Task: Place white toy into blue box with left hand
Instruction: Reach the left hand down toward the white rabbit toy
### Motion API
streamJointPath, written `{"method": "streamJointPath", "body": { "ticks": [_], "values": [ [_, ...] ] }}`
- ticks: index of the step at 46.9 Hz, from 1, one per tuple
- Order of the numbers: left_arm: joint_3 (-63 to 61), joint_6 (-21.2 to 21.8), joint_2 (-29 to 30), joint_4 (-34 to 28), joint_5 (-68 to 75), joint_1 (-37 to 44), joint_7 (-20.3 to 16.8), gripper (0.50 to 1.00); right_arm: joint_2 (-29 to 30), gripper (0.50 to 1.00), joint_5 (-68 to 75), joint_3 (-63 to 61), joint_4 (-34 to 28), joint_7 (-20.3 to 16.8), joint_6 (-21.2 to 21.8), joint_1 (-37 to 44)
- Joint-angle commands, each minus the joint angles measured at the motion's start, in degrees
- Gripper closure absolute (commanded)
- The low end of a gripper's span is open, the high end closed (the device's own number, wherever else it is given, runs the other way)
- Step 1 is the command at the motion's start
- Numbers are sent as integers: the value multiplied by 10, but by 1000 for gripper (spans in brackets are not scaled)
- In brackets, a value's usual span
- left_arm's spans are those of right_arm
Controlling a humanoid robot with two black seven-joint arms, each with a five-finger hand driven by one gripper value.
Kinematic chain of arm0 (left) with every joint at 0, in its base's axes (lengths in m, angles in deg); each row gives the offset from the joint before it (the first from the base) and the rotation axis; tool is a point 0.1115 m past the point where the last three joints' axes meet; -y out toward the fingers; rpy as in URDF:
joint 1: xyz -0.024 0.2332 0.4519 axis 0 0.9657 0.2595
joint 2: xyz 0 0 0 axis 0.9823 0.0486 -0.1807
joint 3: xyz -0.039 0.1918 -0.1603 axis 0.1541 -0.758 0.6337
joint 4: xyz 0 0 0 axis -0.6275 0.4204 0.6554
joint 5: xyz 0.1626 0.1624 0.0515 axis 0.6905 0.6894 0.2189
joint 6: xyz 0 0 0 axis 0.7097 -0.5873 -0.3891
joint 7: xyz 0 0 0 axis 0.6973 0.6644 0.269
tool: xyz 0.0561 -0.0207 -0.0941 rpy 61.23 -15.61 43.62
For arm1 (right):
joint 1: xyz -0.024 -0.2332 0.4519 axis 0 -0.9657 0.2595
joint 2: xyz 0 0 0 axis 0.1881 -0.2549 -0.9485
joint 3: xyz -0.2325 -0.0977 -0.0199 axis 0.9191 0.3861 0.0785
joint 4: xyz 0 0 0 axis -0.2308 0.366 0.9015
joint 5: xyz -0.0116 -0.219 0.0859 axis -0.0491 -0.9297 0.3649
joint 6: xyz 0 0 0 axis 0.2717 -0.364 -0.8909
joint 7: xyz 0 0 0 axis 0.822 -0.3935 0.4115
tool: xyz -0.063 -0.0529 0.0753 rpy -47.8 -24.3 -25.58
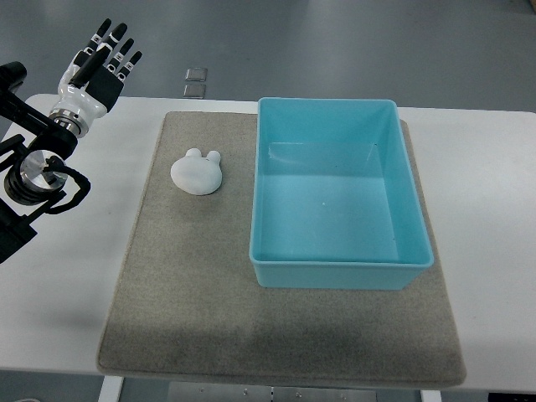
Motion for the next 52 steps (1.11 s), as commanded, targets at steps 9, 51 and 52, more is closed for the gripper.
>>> {"method": "streamJointPath", "body": {
  "ticks": [9,51,52],
  "values": [
    [-33,12,2,13,234,-4,0,504,0,564,0,0,0,0,1,0],
    [-86,60,116,147,840,-2,0,512,0,564,0,0,0,0,0,0],
    [-86,60,116,147,852,-2,0,512,0,564,0,0,0,0,1,0]
  ]
}}
